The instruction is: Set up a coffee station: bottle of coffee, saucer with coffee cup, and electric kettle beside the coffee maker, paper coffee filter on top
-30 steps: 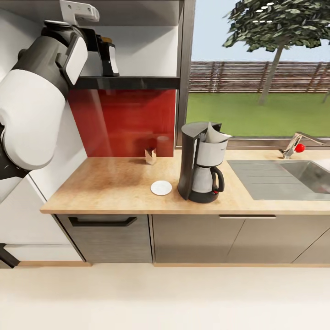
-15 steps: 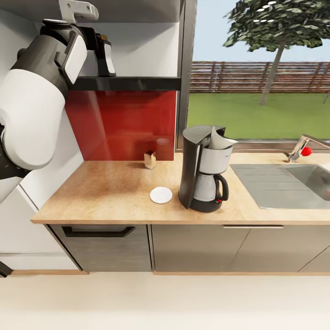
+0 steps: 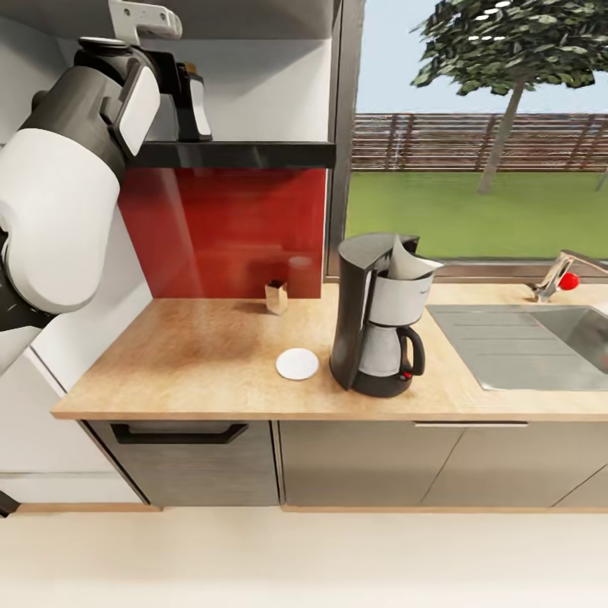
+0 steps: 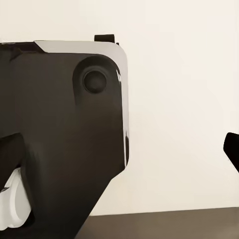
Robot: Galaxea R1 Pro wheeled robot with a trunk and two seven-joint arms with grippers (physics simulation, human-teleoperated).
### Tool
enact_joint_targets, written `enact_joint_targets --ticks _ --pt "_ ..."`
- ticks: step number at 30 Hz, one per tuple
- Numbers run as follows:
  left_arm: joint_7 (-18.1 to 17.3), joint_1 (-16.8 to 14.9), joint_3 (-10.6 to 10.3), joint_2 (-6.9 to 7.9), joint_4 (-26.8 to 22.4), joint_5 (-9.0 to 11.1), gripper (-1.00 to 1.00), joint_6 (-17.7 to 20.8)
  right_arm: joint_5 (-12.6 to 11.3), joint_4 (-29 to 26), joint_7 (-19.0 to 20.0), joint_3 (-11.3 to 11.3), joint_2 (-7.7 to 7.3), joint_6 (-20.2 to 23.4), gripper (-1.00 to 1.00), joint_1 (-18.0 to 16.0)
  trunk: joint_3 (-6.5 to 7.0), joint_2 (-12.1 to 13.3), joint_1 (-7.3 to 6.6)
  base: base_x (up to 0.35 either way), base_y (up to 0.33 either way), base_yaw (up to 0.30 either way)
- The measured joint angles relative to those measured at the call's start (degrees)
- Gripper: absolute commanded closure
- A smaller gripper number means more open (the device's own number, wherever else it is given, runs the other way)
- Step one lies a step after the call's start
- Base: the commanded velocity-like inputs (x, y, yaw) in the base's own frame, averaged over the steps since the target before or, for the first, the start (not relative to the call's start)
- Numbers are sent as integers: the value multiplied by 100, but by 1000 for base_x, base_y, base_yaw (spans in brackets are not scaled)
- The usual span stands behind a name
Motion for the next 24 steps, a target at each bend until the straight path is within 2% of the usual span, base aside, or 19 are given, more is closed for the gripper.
enact_joint_targets --ticks 8,18,24 --pt "-12 4 0 17 14 171 -100 -6 3 0 0 0 0 0 -100 13 0 1 1 221 73 0" --pt "-15 11 -3 15 44 190 -100 -18 4 0 0 0 0 0 -100 42 0 0 2 31 6 0" --pt "-22 12 -3 25 63 197 -100 -4 1 0 0 0 -7 -2 -100 44 0 0 -1 244 0 0"
